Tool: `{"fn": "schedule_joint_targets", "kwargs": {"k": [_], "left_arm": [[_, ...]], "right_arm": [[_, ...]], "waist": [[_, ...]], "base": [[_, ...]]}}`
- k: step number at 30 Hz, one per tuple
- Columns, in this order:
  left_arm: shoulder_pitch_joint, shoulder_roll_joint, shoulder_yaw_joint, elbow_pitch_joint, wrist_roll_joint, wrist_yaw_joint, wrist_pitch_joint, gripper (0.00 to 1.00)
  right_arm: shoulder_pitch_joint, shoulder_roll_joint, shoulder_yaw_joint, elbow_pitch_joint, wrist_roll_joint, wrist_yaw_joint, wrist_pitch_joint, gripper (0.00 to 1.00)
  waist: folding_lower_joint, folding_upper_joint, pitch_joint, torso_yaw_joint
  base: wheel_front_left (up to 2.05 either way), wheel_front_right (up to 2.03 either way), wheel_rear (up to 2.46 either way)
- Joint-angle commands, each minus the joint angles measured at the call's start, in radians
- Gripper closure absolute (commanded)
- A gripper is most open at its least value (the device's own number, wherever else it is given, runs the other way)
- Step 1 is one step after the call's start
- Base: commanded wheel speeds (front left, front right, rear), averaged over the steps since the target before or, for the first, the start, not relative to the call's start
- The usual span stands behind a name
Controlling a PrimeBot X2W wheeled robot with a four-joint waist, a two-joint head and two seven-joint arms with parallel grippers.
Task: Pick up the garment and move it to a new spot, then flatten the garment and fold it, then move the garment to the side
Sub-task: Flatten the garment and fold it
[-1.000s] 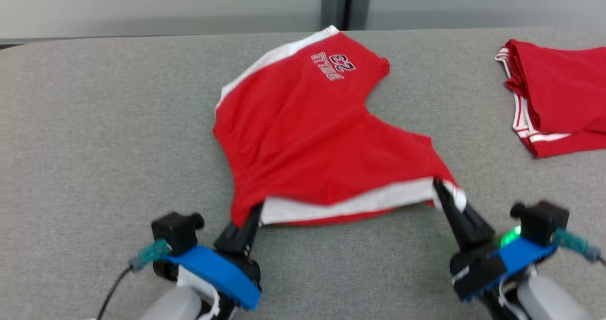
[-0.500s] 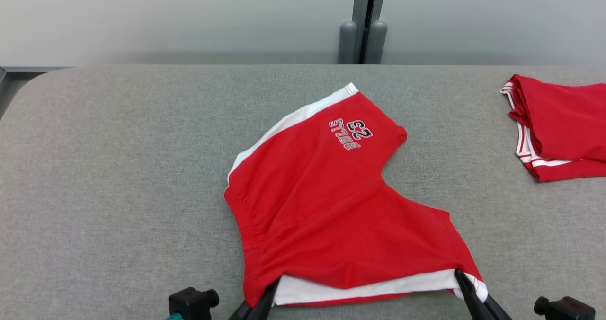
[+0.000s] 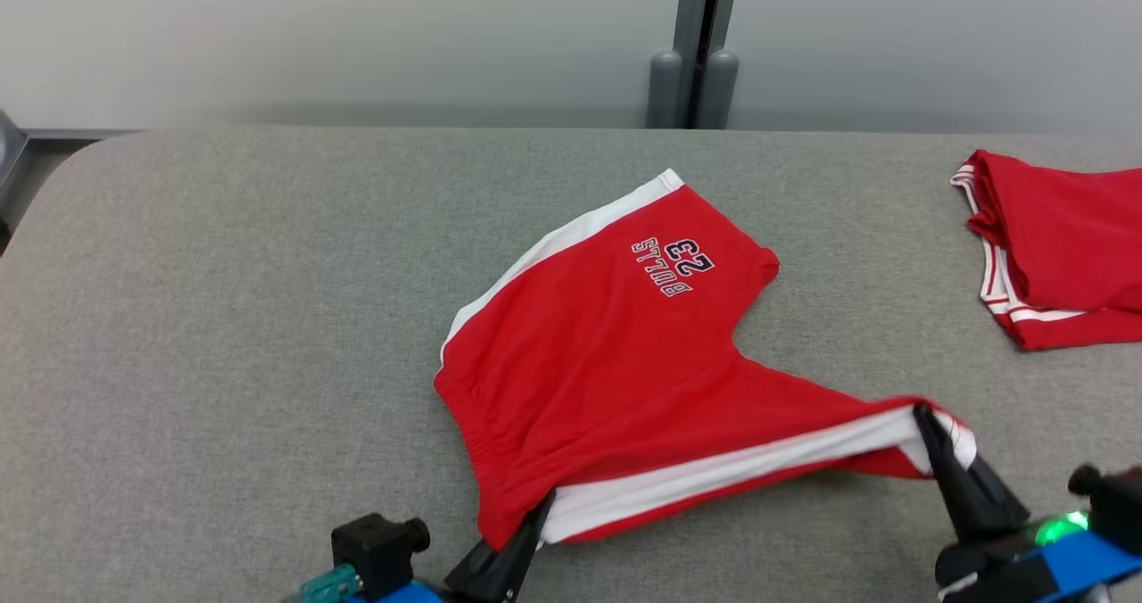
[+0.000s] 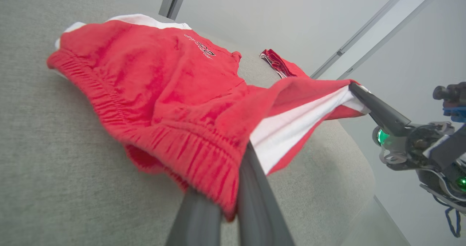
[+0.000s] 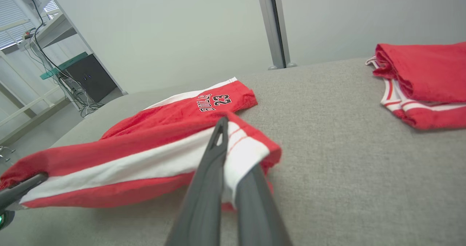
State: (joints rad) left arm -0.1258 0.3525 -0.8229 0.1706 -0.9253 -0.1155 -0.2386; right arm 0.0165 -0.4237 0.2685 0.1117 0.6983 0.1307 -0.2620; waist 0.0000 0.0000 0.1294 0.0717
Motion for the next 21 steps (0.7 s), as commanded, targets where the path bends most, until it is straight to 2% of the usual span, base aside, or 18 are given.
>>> {"fn": "schedule_joint_targets", "kwargs": {"k": [1,8,14,15,21], "left_arm": [[-0.028,-0.003,-0.002,-0.002,0.0,-0.005,0.004,1.0],[-0.148,-0.037,0.009,0.017,-0.01,-0.013,-0.001,1.0],[-0.278,-0.057,0.023,0.075,-0.024,-0.017,-0.009,1.0],[-0.278,-0.057,0.023,0.075,-0.024,-0.017,-0.009,1.0],[-0.407,-0.086,0.007,0.133,-0.055,-0.015,-0.018,1.0]], "right_arm": [[-0.039,-0.018,-0.002,0.013,0.009,0.0,0.001,1.0],[-0.265,-0.075,0.037,0.087,0.032,0.0,0.016,1.0],[-0.522,-0.113,0.141,0.175,0.046,0.0,0.075,1.0],[-0.522,-0.113,0.141,0.175,0.046,0.0,0.075,1.0],[-0.763,-0.128,0.259,0.319,0.072,0.0,0.143,1.0]], "waist": [[0.0,0.0,0.014,0.015],[0.0,0.0,0.084,0.084],[0.0,0.0,0.166,0.128],[0.0,0.0,0.166,0.128],[0.0,0.0,0.25,0.166]], "base": [[0.0,0.0,0.0],[0.0,0.0,0.0],[0.0,0.0,0.0],[0.0,0.0,0.0],[0.0,0.0,0.0]]}}
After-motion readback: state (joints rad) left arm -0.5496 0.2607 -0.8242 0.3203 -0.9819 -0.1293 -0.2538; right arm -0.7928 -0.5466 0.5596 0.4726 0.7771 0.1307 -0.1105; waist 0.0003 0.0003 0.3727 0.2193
